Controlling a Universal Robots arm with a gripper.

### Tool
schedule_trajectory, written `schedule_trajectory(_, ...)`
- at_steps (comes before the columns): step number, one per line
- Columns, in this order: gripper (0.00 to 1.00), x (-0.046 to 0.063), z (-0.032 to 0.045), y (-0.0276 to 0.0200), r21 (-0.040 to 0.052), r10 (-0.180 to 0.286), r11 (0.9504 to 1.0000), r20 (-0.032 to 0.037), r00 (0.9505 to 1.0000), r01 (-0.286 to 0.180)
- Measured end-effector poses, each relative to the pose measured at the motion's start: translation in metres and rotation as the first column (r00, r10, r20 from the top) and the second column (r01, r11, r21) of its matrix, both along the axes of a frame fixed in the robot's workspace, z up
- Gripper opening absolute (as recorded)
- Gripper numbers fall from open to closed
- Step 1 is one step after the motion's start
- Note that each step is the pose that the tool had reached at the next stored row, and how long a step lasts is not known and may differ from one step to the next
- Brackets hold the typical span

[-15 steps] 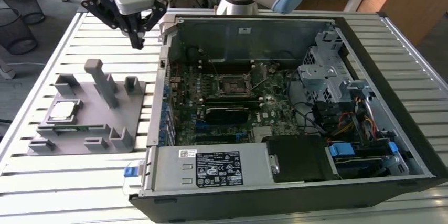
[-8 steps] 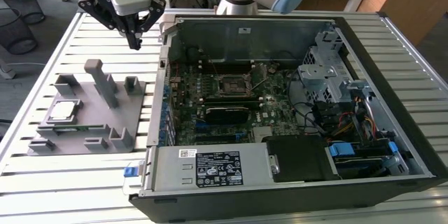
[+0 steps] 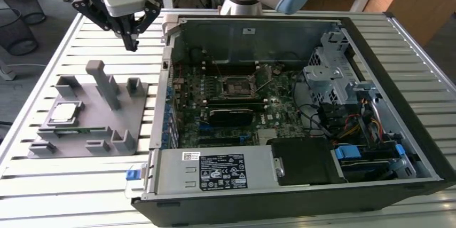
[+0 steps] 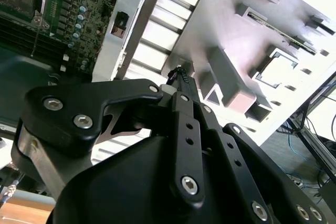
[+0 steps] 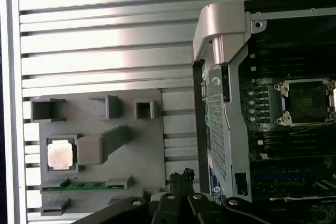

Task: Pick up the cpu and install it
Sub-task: 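Reach for the cpu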

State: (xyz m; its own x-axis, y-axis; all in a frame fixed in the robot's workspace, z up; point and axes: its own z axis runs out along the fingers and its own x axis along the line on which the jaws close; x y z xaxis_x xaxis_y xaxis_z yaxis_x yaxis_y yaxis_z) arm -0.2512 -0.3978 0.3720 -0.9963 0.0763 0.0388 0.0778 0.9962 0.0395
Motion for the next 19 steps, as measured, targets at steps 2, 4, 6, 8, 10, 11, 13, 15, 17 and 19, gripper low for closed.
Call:
schedule_trajectory(2,0.11,-0.003,-0.0005,0.0000,0.0001,0.000,1.0000,0.0000,1.0000,0.000)
schedule_trajectory(4,0.11,-0.005,-0.0009,0.0000,0.0001,0.000,1.0000,0.0001,1.0000,0.000)
schedule_trajectory(6,0.11,-0.008,-0.0013,0.0000,0.0000,0.000,1.0000,0.0000,1.0000,0.000)
schedule_trajectory(8,0.11,-0.010,-0.0018,0.0000,0.0001,0.000,1.0000,0.0000,1.0000,0.000)
schedule_trajectory(10,0.11,-0.012,-0.0021,0.0000,0.0000,0.000,1.0000,-0.0002,1.0000,0.000)
schedule_trajectory(11,0.11,-0.013,-0.0024,0.0000,0.0001,0.000,1.0000,-0.0002,1.0000,0.000)
schedule_trajectory(13,0.11,-0.014,-0.0028,0.0000,0.0001,0.000,1.0000,-0.0005,1.0000,0.000)
schedule_trajectory(15,0.11,-0.016,-0.0033,0.0000,0.0001,0.000,1.0000,-0.0007,1.0000,0.000)
schedule_trajectory(17,0.11,-0.018,-0.0041,0.0000,-0.0001,0.000,1.0000,-0.0009,1.0000,0.000)
schedule_trajectory(19,0.11,-0.021,-0.0048,0.0000,-0.0001,0.000,1.0000,-0.0010,1.0000,0.000)
